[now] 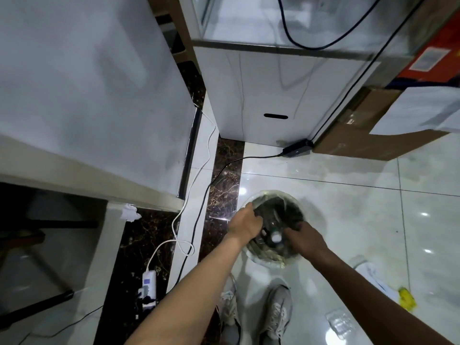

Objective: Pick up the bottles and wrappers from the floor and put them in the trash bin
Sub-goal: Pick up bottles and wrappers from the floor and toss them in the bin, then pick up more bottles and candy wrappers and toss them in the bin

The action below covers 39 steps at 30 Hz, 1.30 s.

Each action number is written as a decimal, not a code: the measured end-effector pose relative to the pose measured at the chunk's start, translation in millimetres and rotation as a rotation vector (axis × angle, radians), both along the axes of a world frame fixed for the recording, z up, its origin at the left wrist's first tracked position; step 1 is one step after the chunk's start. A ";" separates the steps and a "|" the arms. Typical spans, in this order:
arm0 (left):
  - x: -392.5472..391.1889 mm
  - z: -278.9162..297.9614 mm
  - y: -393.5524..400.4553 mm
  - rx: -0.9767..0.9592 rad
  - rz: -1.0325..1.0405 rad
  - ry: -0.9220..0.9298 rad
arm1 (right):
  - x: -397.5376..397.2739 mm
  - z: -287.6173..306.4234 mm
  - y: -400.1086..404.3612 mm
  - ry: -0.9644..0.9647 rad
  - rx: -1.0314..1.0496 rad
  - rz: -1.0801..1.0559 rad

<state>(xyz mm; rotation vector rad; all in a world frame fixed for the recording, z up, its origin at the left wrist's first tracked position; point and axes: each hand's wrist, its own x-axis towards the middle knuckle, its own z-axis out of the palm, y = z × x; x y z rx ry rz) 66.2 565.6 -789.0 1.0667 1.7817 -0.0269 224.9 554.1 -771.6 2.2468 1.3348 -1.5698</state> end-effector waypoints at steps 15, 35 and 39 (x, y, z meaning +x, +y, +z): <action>1.0 170.7 34.2 0.170 -0.474 0.348 | 10.9 173.4 54.6 -0.155 0.137 0.427; 190.3 556.0 -19.1 0.954 -1.111 0.490 | 182.3 556.7 -104.0 -0.533 0.489 0.063; 238.3 568.4 -89.1 1.064 -1.319 0.351 | 203.9 564.9 -213.8 -0.608 0.440 -0.142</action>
